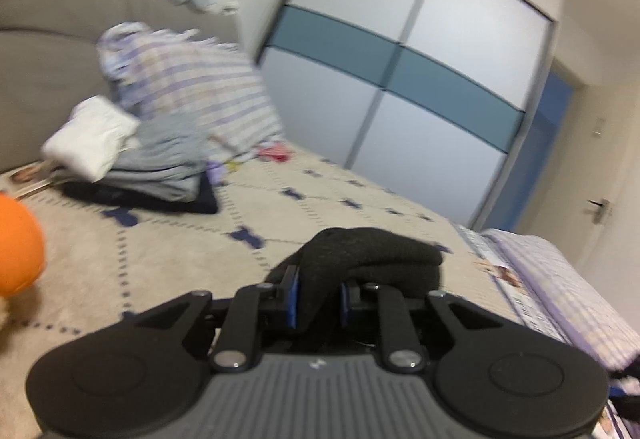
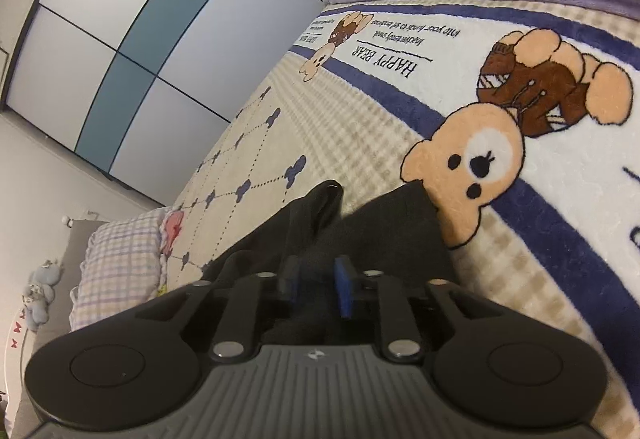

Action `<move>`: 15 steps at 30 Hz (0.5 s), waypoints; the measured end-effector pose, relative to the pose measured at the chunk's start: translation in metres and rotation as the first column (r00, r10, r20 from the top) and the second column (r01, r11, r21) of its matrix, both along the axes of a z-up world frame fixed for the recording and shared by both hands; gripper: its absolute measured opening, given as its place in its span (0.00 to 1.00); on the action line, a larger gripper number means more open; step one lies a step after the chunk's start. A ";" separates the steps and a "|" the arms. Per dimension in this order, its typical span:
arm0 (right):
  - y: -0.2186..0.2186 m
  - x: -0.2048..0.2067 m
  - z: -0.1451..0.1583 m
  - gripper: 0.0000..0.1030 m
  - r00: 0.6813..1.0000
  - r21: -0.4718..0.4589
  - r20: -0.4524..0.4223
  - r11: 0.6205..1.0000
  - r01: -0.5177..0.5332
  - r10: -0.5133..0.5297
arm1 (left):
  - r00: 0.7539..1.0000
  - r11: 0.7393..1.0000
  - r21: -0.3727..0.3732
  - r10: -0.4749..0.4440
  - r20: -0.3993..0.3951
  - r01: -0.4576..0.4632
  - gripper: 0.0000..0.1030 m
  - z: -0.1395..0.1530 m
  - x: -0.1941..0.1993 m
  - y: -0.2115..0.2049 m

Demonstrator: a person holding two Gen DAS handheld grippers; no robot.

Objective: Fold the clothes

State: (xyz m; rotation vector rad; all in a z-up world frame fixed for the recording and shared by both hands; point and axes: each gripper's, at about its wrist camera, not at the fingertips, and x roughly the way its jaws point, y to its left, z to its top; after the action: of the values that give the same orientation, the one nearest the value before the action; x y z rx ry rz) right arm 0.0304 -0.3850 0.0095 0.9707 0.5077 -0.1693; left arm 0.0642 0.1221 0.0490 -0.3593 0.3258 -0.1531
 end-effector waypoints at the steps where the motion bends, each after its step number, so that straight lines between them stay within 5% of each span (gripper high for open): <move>1: 0.001 0.000 0.001 0.39 1.000 -0.004 0.005 1.000 -0.005 0.005 | 0.999 0.999 0.013 -0.032 0.020 0.031 0.18 0.002 -0.004 -0.005; 5: 0.007 0.002 0.006 0.54 0.999 -0.012 0.028 0.999 -0.042 0.042 | 0.982 0.983 0.069 -0.174 0.072 0.170 0.15 0.007 -0.018 -0.030; 15: 0.038 0.019 0.007 0.54 0.978 -0.021 0.038 0.979 -0.204 0.204 | 0.899 0.889 0.154 -0.438 0.014 0.431 0.12 -0.005 -0.044 -0.089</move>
State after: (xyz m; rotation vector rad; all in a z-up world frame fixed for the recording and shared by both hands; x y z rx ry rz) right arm 0.0497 -0.3473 0.0170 0.8978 0.5646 0.0303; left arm 0.0202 0.0326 0.0438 -0.1291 0.3646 -0.5765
